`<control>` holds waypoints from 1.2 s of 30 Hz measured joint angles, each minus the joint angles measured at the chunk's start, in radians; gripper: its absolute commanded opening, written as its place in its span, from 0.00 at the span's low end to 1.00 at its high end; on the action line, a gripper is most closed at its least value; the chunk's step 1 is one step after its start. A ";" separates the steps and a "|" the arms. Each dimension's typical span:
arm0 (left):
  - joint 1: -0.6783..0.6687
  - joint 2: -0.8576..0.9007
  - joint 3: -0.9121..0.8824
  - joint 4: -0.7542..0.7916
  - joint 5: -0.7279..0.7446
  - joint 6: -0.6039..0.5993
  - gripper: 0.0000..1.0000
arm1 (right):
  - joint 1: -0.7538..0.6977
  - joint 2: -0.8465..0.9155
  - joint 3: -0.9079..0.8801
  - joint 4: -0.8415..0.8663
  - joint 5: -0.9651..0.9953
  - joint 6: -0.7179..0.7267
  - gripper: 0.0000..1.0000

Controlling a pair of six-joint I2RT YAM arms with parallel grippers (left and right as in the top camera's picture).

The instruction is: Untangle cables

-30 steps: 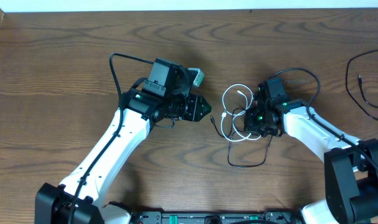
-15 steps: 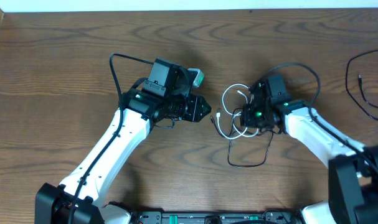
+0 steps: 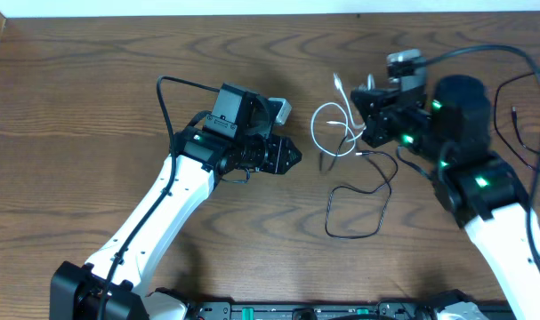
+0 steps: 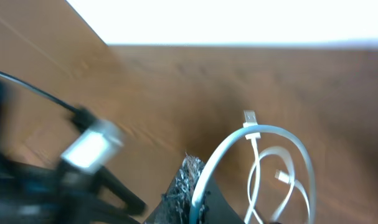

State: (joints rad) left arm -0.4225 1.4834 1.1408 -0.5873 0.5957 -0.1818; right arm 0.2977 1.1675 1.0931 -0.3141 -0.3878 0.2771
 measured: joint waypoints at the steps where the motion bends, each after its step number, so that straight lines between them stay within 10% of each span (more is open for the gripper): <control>1: 0.000 0.000 0.000 0.000 0.000 0.000 0.40 | 0.000 -0.025 0.001 0.022 -0.003 -0.001 0.01; 14: 0.000 0.000 0.000 0.000 0.000 0.000 0.40 | 0.000 -0.100 0.002 0.142 -0.038 -0.062 0.01; 19: 0.000 0.000 0.000 0.020 0.000 0.006 0.63 | 0.000 -0.100 0.002 0.154 -0.070 -0.063 0.01; 26: -0.011 0.000 -0.001 0.061 0.000 -0.001 0.65 | 0.000 -0.100 0.002 0.219 -0.069 -0.070 0.01; 36: -0.014 0.000 -0.001 0.056 0.000 -0.001 0.65 | 0.000 -0.077 0.004 -0.107 0.284 -0.077 0.01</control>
State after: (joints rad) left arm -0.4370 1.4834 1.1400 -0.5316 0.5961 -0.1825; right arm 0.2977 1.0901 1.0969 -0.4210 -0.1036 0.2005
